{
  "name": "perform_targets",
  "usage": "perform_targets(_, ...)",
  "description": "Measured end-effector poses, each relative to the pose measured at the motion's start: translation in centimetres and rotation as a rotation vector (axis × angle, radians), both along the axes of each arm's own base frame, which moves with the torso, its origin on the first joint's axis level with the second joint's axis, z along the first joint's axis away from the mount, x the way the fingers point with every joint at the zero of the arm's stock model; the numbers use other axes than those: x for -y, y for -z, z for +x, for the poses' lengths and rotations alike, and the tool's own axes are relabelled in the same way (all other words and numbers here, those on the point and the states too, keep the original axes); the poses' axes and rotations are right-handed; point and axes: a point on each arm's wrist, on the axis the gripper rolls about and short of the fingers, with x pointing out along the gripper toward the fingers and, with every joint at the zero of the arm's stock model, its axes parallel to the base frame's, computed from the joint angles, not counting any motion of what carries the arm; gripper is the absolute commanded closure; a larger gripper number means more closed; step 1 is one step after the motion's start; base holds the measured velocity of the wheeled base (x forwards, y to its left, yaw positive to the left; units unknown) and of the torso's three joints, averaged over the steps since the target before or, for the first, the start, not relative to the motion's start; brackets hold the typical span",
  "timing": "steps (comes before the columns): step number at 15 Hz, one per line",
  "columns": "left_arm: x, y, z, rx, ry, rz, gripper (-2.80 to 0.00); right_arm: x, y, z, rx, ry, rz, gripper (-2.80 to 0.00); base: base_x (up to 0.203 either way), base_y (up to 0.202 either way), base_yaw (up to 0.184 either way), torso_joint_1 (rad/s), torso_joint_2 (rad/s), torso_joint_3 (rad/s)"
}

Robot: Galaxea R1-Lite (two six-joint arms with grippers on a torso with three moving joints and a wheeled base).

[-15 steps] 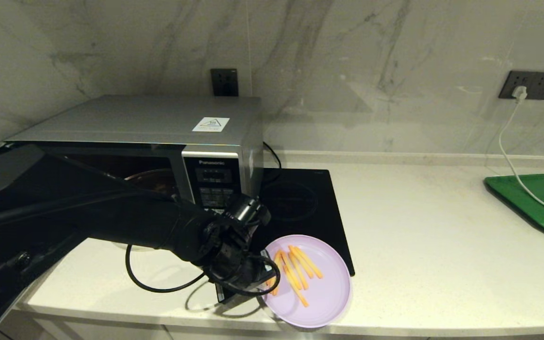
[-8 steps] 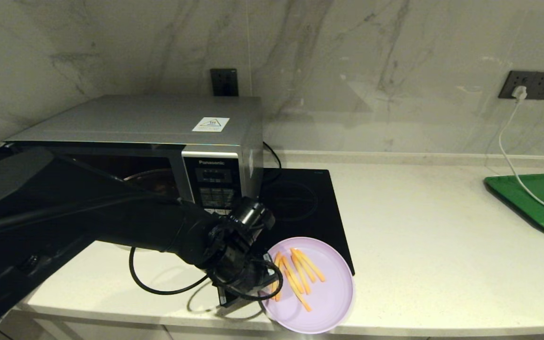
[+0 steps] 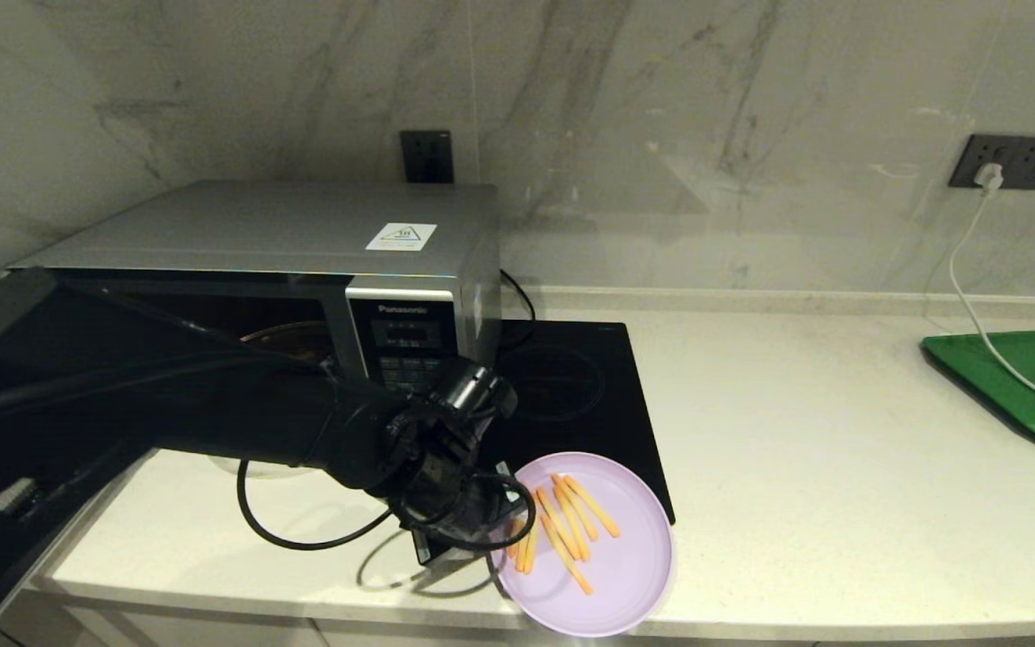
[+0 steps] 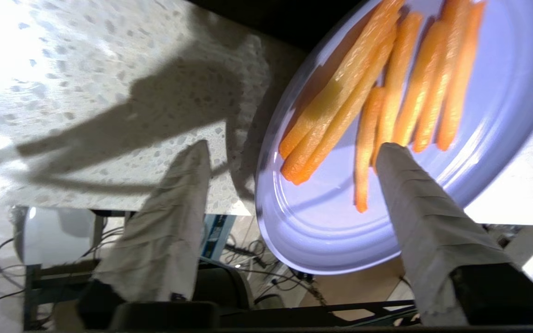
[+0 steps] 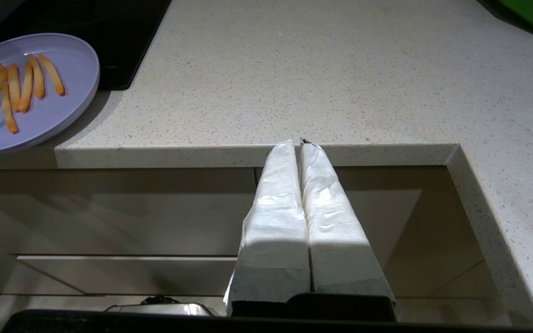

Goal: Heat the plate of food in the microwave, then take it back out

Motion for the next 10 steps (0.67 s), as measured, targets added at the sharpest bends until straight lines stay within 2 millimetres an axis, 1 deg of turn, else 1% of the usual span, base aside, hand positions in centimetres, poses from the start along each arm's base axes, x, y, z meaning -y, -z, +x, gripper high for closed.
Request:
perform_targets(3,-1.2,-1.5,-0.5,0.021,-0.026,-0.021,-2.8,0.0,0.0,0.0,0.0,0.0,0.0,0.0,0.0,0.0,0.0,0.0,0.0,0.0)
perform_targets(5,-2.4,-2.5,-1.7,0.027,-0.033,-0.027,-2.8,0.0,0.0,0.0,0.0,0.0,0.0,0.0,0.0,0.0,0.0,0.0,0.0,0.0)
perform_targets(6,-3.2,-3.0,-2.5,0.029,-0.038,-0.029,0.0,0.0,0.0,0.0,0.0,0.0,0.0,0.0,0.0,0.0,0.0,0.0,0.0,0.0)
perform_targets(8,-5.6,-4.1,-4.6,0.038,-0.06,-0.035,0.0,0.0,0.0,0.0,0.0,0.0,0.0,0.0,0.0,0.0,0.0,0.0,0.0,0.0)
perform_targets(10,-8.6,-5.3,-6.8,0.062,-0.094,-0.043,0.0,0.0,0.0,0.0,0.0,-0.001,0.001,0.0,0.0,0.0,0.0,0.0,0.0,0.0)
